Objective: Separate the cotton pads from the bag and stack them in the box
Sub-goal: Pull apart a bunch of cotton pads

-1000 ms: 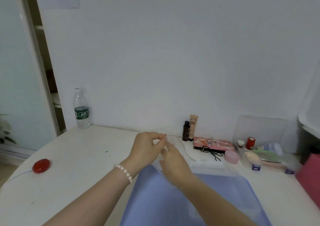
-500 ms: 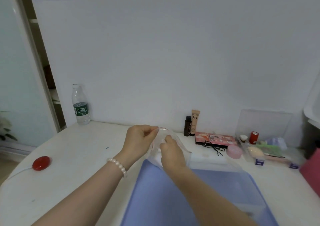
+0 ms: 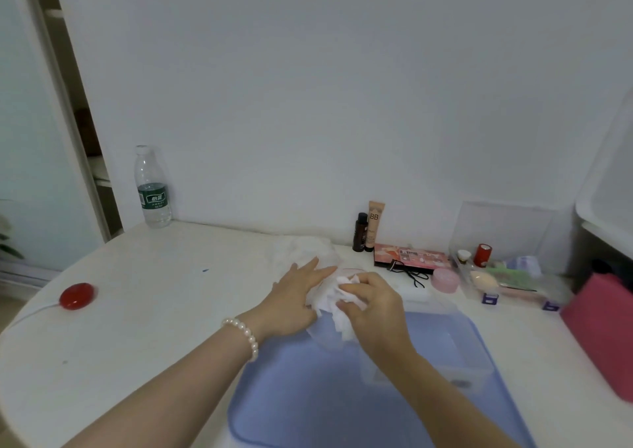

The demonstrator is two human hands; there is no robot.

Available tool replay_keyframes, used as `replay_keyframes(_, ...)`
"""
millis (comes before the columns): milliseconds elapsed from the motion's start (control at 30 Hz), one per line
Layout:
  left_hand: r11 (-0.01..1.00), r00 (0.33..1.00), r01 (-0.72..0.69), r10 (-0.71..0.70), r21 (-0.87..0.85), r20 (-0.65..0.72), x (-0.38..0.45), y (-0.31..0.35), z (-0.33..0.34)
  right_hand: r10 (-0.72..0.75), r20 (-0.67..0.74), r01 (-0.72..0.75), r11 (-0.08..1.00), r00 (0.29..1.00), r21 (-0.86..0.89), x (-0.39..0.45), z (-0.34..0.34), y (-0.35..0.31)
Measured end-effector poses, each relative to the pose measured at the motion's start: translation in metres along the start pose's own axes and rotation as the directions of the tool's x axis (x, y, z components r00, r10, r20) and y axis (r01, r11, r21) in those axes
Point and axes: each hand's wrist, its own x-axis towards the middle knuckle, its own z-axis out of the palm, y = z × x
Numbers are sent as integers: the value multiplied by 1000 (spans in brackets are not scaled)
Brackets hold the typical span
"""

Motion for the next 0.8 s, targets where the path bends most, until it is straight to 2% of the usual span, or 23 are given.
replay_keyframes(33,989,999,23,-29,145,39,1,-8,4,-39,-12,39,999,999,-6,-4,-2,2)
replay_keyframes(100,905,995,48,-80,422,58,3,-23,15,-89,-7,89,996,996,5,-11,-5,8)
replay_keyframes(167,815,996,63,-88,577,16,3,-34,22,17,18,-19,993,1000,120,-13,-9,9)
replay_keyframes(233,777,993,112,-99,620,-56,8,-44,26,186,41,-188,919,982,346,-11,-14,11)
replay_keyframes(300,757,985,172,-132,631,-110,12,-49,27,320,54,-296,785,946,544,-6,-20,14)
replay_keyframes(433,731,973,225,-204,644,-109,21,-48,26,452,77,-372,613,889,697,-1,-30,21)
replay_keyframes(500,781,978,200,-195,591,-74,22,-43,23,472,86,-380,574,877,726,0,-32,24)
replay_keyframes(533,843,984,176,-144,508,-102,20,-40,22,476,90,-382,564,875,732,-1,-34,26)
replay_keyframes(567,919,980,139,-73,370,-186,16,-35,22,477,95,-383,552,874,740,-2,-35,28)
replay_keyframes(600,975,944,74,-1,209,-331,10,-31,21,477,100,-379,536,873,754,-2,-36,30)
replay_keyframes(633,997,873,-30,62,72,-484,3,-25,20,477,104,-373,514,873,772,-2,-38,32)
replay_keyframes(700,969,682,-247,175,2,-710,-9,-10,19,483,108,-365,477,869,799,-1,-40,36)
replay_keyframes(733,949,634,-316,196,-19,-748,-14,1,19,482,111,-357,457,869,814,0,-41,37)
replay_keyframes(767,930,639,-357,178,-84,-748,-16,14,18,475,114,-345,435,873,832,2,-42,36)
replay_keyframes(800,908,676,-370,118,-197,-727,-15,28,18,462,111,-327,420,880,847,4,-43,36)
